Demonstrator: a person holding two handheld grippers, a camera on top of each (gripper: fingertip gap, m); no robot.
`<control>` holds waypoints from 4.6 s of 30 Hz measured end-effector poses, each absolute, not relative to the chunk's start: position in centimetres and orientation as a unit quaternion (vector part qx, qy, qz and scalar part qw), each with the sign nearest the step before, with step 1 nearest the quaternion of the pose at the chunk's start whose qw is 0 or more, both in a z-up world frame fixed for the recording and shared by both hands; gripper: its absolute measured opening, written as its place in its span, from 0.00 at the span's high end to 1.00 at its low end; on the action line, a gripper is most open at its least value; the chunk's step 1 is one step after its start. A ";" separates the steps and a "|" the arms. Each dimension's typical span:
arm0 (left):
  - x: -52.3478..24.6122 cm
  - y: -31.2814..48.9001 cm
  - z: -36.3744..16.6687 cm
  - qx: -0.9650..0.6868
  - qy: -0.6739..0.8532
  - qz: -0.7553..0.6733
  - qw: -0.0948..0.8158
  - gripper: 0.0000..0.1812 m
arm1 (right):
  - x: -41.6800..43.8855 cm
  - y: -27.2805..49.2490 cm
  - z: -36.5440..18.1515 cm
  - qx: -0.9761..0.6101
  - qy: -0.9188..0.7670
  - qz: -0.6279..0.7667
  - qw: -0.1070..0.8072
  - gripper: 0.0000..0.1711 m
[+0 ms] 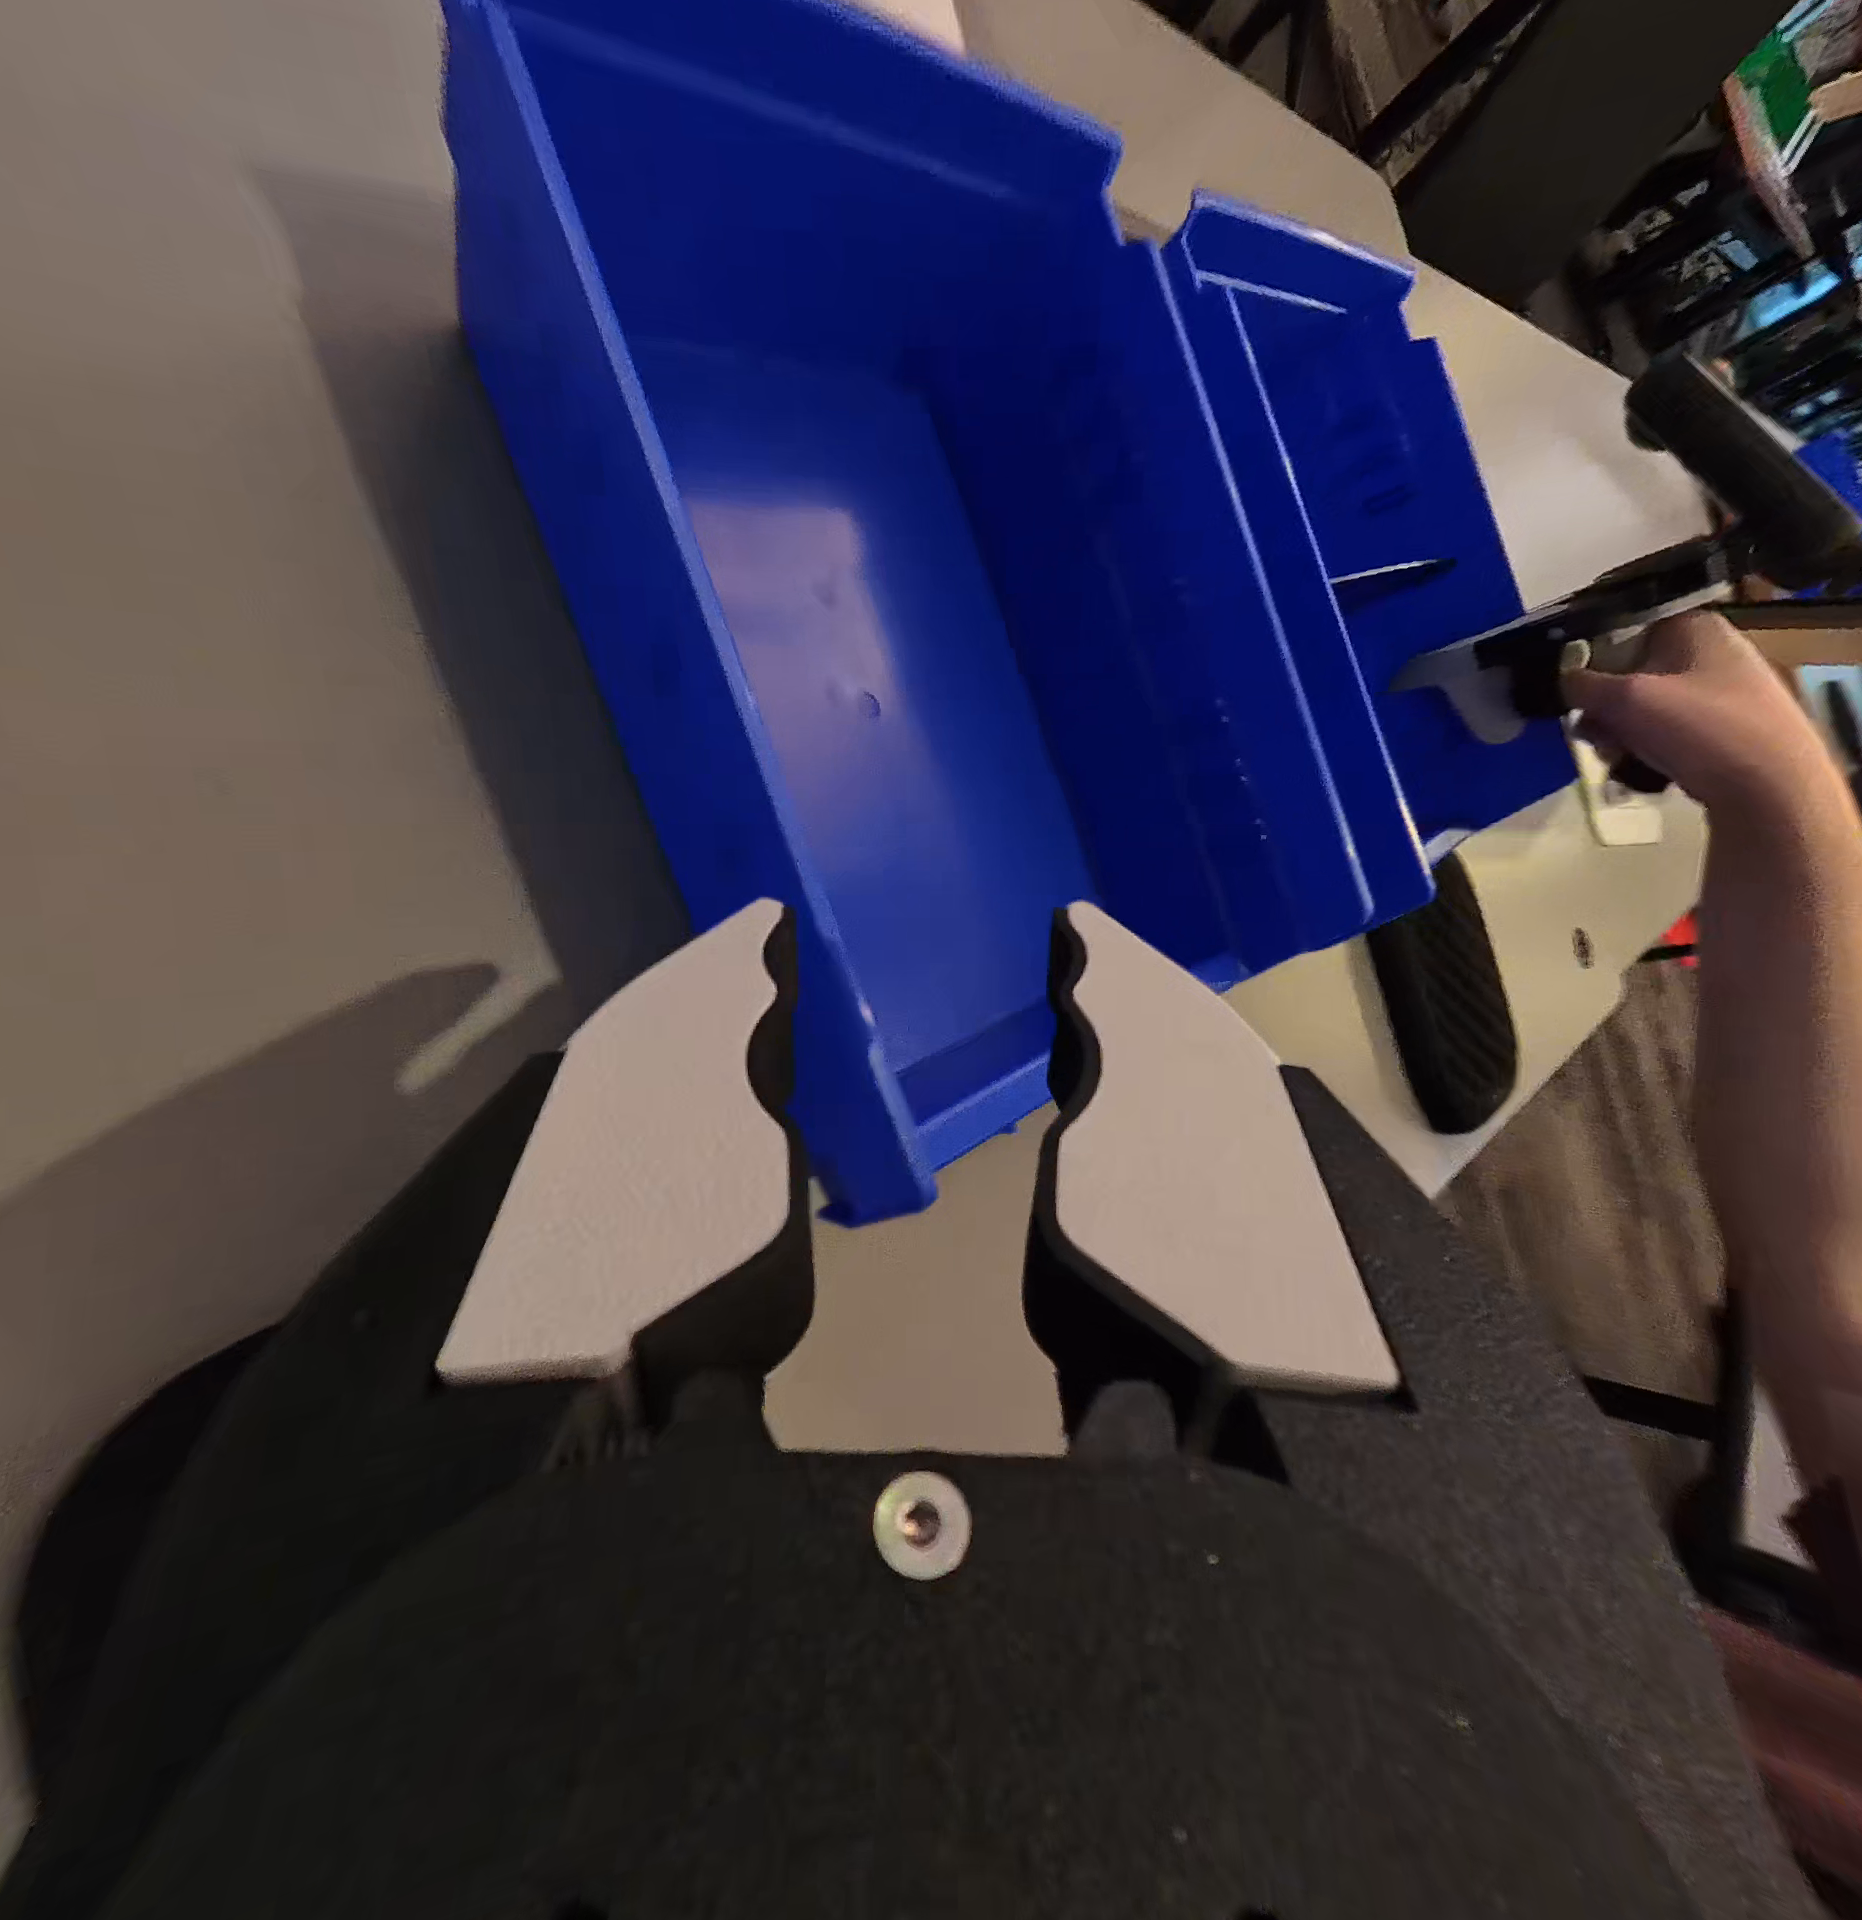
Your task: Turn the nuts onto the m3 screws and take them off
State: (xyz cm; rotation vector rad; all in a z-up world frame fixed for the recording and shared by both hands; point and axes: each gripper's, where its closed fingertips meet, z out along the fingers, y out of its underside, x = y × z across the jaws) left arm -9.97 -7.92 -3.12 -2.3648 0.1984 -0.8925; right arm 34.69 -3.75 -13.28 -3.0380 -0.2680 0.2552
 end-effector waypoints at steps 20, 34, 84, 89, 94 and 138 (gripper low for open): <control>-19.7 -15.3 -1.7 -0.897 0.107 -0.224 0.366 0.72 | 36.2 -1.9 -8.3 -0.985 -0.142 0.079 0.059 0.97; -22.4 -23.5 -2.6 -0.890 0.064 -0.233 0.388 0.71 | 23.9 -0.4 2.2 -0.969 -0.229 0.080 0.055 0.97; -32.1 -31.5 -8.9 -0.896 -0.079 -0.177 0.398 0.71 | 4.3 6.2 2.0 -0.894 -0.275 0.014 0.354 0.65; -31.3 -29.9 -7.8 -0.899 -0.073 -0.159 0.401 0.70 | 9.4 3.3 -4.5 -0.935 -0.218 0.111 0.258 0.59; -30.8 -27.7 -4.7 -0.886 -0.075 -0.128 0.439 0.71 | 9.5 0.9 -10.0 -0.956 -0.236 0.106 0.138 0.62; -32.6 -12.3 -4.2 -0.898 -0.169 0.014 0.405 0.60 | 41.7 4.8 1.9 -0.888 -0.092 0.024 0.449 0.69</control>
